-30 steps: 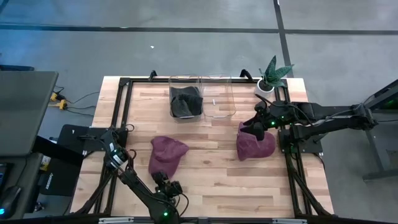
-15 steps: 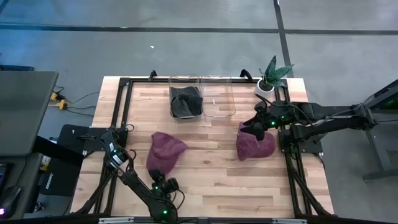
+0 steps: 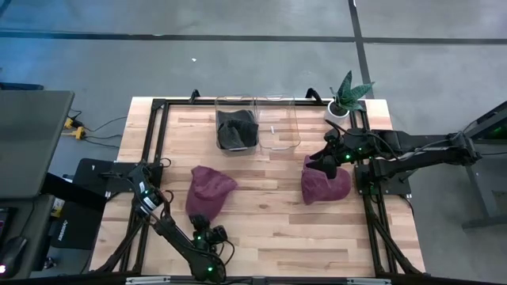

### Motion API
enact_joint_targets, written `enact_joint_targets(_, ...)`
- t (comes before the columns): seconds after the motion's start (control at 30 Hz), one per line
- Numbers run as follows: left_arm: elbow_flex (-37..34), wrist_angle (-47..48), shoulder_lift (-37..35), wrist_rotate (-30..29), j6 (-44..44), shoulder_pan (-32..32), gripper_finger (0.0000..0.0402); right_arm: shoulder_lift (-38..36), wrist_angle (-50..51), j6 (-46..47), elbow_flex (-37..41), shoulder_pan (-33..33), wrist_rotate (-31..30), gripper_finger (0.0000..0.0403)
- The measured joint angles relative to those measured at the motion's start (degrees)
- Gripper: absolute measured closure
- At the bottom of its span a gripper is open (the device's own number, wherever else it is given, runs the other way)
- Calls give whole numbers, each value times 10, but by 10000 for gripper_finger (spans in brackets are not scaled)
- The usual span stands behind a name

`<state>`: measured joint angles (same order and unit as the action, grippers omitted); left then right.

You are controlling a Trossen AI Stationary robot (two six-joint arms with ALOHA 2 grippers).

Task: Pick & Place hat
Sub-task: Put the left red cap into the right transparent bin

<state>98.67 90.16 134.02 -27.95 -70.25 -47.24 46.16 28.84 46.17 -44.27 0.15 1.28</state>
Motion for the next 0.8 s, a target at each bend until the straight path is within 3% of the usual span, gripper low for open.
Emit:
enact_joint_targets(0.1, 0, -4, 0, 2, 0, 0, 356, 0, 0, -1, 0, 0, 0, 153)
enact_joint_targets(0.17, 1, -7, 0, 13, 12, 1, 389, 0, 0, 0, 0, 0, 0, 153)
enact_joint_targets(0.57, 126, -3, -7, -8, 56, 19, 401, 0, 0, -1, 0, 0, 0, 153)
enact_joint_targets(0.67, 141, -3, -7, 17, 58, 23, 401, 0, 0, 0, 0, 0, 0, 153)
enact_joint_targets(0.8, 131, -2, -7, 98, 71, 23, 398, 0, 0, 0, 0, 0, 0, 153)
